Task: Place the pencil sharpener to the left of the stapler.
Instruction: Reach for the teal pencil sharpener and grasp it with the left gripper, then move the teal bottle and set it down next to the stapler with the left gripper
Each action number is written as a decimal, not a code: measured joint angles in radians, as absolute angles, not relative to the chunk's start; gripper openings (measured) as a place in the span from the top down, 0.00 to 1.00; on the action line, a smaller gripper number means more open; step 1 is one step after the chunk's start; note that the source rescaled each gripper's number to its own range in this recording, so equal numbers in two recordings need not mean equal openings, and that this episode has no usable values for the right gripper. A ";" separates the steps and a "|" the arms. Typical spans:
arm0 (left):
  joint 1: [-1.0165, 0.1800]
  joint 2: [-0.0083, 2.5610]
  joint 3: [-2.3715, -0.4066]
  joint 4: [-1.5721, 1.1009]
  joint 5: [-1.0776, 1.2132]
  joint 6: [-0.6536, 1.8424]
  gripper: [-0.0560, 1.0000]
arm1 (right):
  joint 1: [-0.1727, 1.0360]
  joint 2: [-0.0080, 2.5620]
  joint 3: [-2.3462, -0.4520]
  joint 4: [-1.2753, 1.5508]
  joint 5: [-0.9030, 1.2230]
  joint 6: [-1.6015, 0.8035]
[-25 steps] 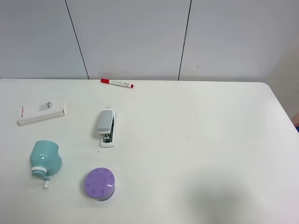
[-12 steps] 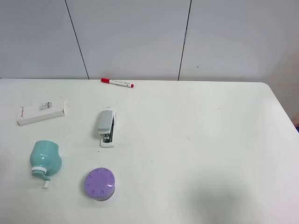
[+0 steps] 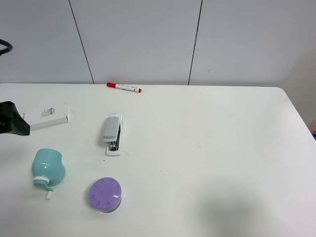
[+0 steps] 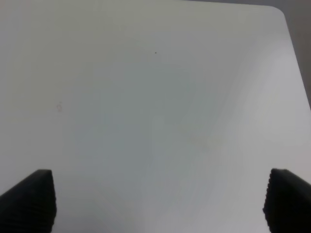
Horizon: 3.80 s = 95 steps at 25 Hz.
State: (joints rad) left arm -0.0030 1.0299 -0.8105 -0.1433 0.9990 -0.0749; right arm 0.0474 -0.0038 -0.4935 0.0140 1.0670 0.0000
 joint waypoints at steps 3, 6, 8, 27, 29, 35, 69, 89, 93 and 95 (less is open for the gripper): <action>-0.083 1.070 -0.812 -0.121 0.990 -0.062 0.00 | 0.047 -0.004 -0.493 0.014 1.067 0.000; -0.111 1.117 -0.814 -0.109 0.968 -0.060 0.00 | 0.047 -0.004 -0.493 0.014 1.067 0.000; -0.114 1.152 -0.814 -0.105 0.965 -0.060 0.00 | 0.047 -0.004 -0.493 0.014 1.067 0.000; -0.131 1.239 -0.602 -0.098 0.670 -0.059 0.00 | 0.047 -0.004 -0.493 0.014 1.067 0.000; -0.131 1.254 -0.602 -0.098 0.664 -0.058 0.00 | 0.047 -0.004 -0.493 0.014 1.067 0.000; -0.131 1.318 -0.602 -0.102 0.645 -0.055 0.00 | 0.047 -0.004 -0.493 0.014 1.067 0.000; -0.131 1.621 -0.602 -0.097 0.463 0.000 0.17 | 0.047 -0.004 -0.493 0.014 1.067 0.000; -0.131 1.586 -0.798 -0.072 0.752 0.000 0.92 | 0.047 -0.004 -0.493 0.014 1.067 0.000; -0.131 1.586 -0.888 -0.072 0.779 0.000 0.92 | 0.047 -0.004 -0.493 0.014 1.067 0.000; -0.131 1.586 -0.923 -0.072 0.779 0.000 0.92 | 0.047 -0.004 -0.493 0.014 1.067 0.000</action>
State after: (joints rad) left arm -0.1307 1.5857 -0.9228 -0.0720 0.7787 0.0000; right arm 0.0474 -0.0038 -0.4935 0.0140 1.0670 0.0000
